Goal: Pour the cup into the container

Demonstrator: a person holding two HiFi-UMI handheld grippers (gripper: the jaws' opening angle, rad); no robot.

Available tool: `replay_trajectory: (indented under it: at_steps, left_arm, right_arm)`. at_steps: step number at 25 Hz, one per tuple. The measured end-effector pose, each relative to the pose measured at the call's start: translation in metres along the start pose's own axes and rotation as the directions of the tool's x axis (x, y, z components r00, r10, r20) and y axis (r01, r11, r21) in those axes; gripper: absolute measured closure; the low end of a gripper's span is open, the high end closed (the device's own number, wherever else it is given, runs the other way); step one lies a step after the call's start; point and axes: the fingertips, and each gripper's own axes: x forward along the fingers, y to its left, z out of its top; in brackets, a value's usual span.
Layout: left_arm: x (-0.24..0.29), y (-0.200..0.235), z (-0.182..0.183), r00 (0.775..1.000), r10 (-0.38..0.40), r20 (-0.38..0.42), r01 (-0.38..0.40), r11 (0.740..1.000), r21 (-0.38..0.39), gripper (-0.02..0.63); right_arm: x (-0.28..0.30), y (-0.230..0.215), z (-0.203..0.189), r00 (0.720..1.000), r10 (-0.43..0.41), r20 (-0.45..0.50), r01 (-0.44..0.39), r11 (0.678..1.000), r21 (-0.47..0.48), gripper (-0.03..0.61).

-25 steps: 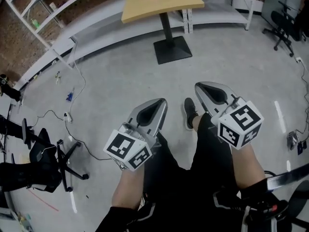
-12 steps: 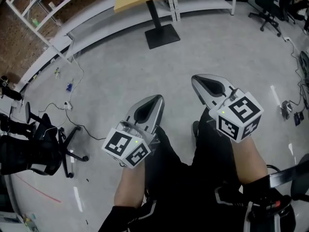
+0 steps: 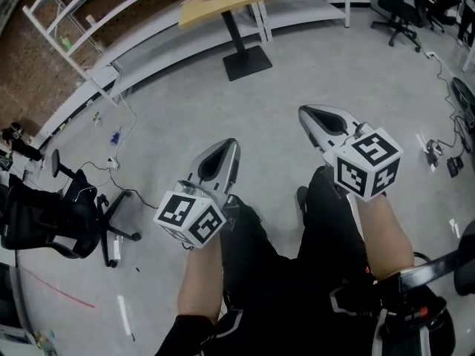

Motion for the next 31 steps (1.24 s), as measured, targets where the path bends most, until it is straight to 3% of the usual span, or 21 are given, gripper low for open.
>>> replay_trajectory:
  at_steps: [11, 31]
  left_arm:
    - [-0.027, -0.019, 0.0, 0.999, 0.032, -0.002, -0.032, 0.999, 0.01, 0.614]
    - [-0.017, -0.015, -0.009, 0.999, 0.037, -0.019, -0.037, 0.999, 0.0, 0.614]
  right_arm:
    - [-0.031, 0.011, -0.003, 1.0, -0.014, -0.012, 0.014, 1.0, -0.012, 0.578]
    - [-0.024, 0.008, -0.01, 0.999, -0.002, -0.034, 0.001, 0.999, -0.036, 0.578]
